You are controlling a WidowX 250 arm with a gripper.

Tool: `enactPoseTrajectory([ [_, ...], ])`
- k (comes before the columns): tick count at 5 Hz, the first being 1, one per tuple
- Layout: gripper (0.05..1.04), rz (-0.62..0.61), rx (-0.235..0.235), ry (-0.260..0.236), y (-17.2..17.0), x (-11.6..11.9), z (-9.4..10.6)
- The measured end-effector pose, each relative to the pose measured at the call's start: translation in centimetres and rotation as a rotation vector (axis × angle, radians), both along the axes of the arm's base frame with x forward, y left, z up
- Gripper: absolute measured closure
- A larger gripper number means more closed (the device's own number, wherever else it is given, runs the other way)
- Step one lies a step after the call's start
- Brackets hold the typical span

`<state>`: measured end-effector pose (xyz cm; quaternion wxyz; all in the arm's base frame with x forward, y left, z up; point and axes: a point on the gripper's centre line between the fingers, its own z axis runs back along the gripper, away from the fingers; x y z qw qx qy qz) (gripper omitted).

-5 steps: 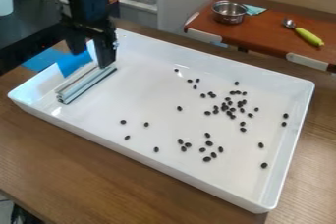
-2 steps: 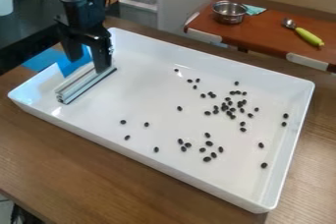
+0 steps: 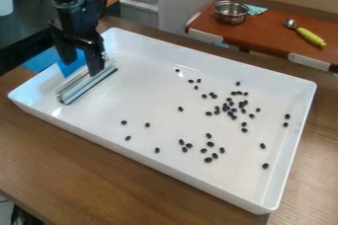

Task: Sweep into pile

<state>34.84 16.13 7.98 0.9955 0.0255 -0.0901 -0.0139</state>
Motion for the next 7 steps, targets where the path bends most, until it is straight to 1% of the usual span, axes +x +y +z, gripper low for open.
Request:
enactPoseTrajectory([
  [1, 0.082, 0.005, 0.009, 0.022, 0.5, 0.0, -0.4],
  [2, 0.082, 0.016, 0.008, 0.049, 0.7, -0.3, -0.6],
  [3, 0.082, 0.017, 0.025, 0.045, 1.0, -0.2, -0.9],
  [4, 0.082, 0.019, 0.030, 0.046, 0.9, -0.4, -1.2],
  [5, 0.082, 0.015, 0.044, 0.065, 1.1, -0.8, -2.3],
  [6, 0.125, 0.006, 0.051, 0.084, 1.0, -1.5, -3.2],
  [7, 0.409, -0.009, 0.046, 0.099, 0.6, -2.2, -4.1],
])
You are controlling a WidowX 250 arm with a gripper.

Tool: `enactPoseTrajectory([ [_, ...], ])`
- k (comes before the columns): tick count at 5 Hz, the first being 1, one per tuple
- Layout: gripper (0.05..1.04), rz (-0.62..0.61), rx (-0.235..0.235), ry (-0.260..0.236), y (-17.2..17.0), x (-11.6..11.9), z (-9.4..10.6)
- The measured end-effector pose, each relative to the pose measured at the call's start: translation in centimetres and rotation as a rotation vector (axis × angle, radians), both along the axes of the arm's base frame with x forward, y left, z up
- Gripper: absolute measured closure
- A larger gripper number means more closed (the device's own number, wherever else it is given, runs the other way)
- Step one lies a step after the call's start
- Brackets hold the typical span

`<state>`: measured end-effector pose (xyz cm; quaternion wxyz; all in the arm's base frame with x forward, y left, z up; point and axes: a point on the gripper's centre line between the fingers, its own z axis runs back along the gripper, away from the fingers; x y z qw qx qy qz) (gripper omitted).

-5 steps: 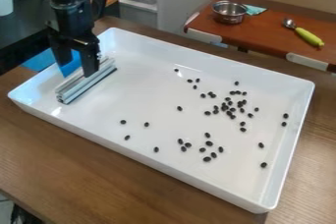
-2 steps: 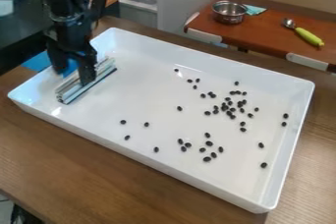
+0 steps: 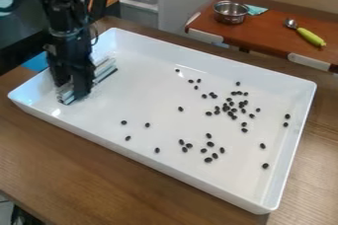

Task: Sweep into pile

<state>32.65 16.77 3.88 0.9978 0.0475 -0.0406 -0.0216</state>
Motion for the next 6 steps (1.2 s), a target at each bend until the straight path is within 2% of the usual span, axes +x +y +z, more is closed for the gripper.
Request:
enactPoseTrajectory([
  [1, 0.680, -0.012, -0.010, -0.006, -0.5, -0.4, 0.2],
  [3, 0.692, -0.075, -0.040, 0.031, -4.5, -1.7, -0.1],
  [4, 0.692, -0.118, -0.032, 0.024, -7.1, -1.9, -0.1],
  [6, 0.692, -0.095, -0.015, 0.008, -12.2, -1.6, -0.4],
])
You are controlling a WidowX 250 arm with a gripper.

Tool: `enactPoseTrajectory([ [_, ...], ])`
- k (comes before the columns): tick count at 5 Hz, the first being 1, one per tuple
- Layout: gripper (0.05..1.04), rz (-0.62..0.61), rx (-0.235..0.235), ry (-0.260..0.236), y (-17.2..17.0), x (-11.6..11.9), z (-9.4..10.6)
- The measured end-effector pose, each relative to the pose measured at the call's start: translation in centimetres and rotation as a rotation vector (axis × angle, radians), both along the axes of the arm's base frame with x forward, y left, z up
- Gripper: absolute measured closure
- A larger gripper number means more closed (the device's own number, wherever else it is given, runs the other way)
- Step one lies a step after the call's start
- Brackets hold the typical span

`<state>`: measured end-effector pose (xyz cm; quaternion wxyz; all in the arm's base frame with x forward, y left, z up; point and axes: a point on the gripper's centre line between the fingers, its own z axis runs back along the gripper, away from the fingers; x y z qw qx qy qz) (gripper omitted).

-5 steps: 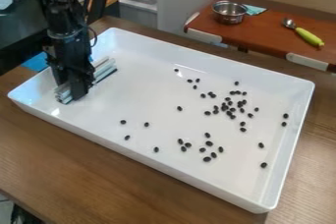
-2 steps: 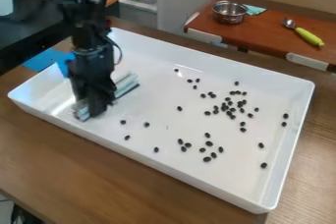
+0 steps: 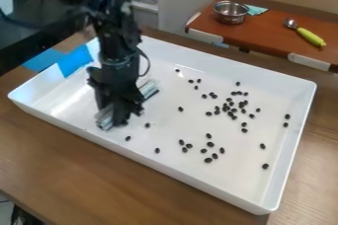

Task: Sweep into pile

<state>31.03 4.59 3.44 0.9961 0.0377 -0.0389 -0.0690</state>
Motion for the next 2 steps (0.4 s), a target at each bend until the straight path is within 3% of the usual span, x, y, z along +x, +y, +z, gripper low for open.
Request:
enactPoseTrajectory([
  [2, 0.692, 0.004, -0.011, -0.004, -4.6, -0.2, -0.1],
])
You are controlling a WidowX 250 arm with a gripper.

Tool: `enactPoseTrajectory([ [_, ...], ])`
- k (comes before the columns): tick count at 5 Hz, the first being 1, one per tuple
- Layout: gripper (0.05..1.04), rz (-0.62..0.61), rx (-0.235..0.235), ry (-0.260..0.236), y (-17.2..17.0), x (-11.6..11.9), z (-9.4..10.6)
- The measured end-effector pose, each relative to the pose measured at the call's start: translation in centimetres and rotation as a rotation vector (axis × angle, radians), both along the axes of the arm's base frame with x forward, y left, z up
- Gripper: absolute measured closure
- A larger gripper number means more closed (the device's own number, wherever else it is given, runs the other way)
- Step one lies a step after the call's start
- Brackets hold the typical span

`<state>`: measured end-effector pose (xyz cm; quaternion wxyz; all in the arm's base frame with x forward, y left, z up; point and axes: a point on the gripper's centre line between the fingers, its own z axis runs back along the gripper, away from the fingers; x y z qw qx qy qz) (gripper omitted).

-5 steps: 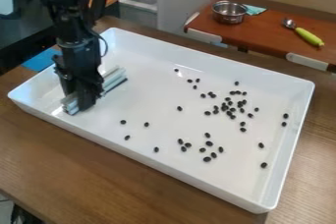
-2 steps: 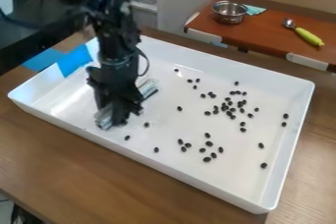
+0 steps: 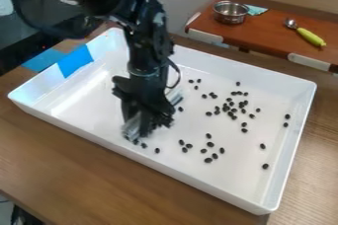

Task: Sweep into pile

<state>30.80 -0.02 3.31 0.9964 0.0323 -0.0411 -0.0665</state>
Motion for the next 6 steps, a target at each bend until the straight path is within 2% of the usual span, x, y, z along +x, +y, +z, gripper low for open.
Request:
enactPoseTrajectory([
  [1, 0.692, -0.024, -0.006, 0.001, -2.7, -0.5, -0.1],
  [2, 0.693, -0.017, -0.028, 0.004, -3.9, -0.9, 0.0],
  [3, 0.692, -0.035, -0.057, 0.023, -6.7, -1.6, -0.1],
  [5, 0.693, -0.034, -0.094, 0.028, -10.3, -1.4, 0.2],
  [6, 0.693, -0.035, -0.105, 0.037, -10.8, -1.6, 0.4],
])
